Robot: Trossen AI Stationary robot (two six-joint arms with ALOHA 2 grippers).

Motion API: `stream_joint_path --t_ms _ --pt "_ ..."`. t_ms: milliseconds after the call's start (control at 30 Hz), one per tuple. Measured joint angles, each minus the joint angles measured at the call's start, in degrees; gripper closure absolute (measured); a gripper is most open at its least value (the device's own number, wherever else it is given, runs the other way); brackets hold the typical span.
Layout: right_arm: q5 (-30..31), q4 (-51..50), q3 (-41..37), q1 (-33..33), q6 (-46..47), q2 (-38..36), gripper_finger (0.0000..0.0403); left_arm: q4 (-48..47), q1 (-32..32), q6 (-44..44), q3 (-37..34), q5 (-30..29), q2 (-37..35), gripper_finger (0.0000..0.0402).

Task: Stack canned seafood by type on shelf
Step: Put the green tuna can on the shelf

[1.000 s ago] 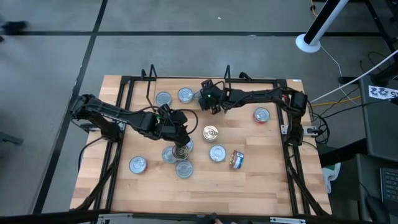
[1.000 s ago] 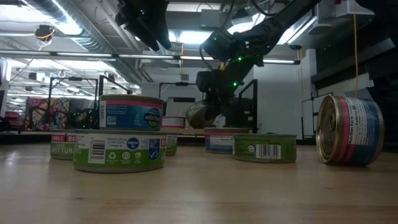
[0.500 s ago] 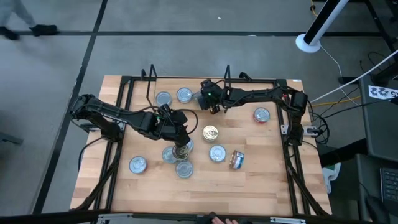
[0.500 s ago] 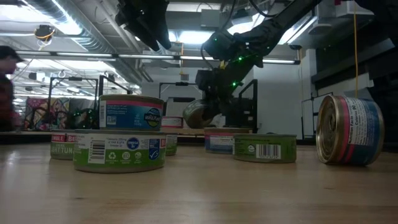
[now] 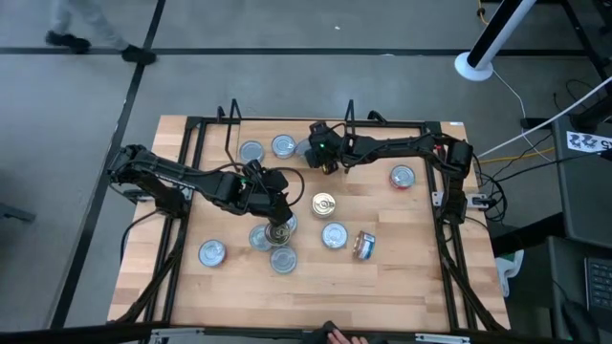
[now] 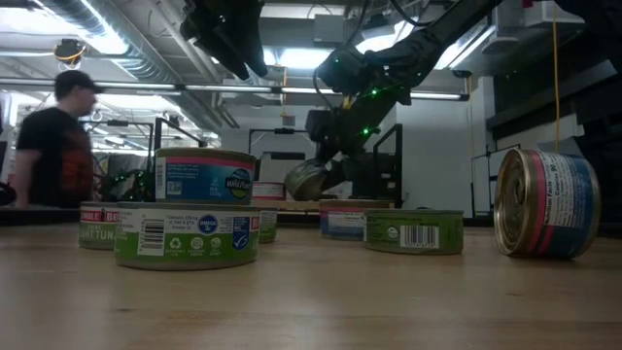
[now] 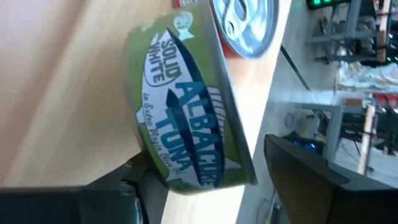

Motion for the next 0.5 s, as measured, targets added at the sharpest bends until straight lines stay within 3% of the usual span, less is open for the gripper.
stream_joint_path --t_ms 233,500 --pt "6.32 -0.01 0.0 0.0 0.0 0.0 0.0154 -0.01 0.01 -0.01 0.0 0.01 0.0 0.0139" --pt "9.15 -0.03 0.0 -0.04 -0.21 0.0 0.0155 0.0 0.0 -0.02 0.0 0.02 0.0 0.0139"
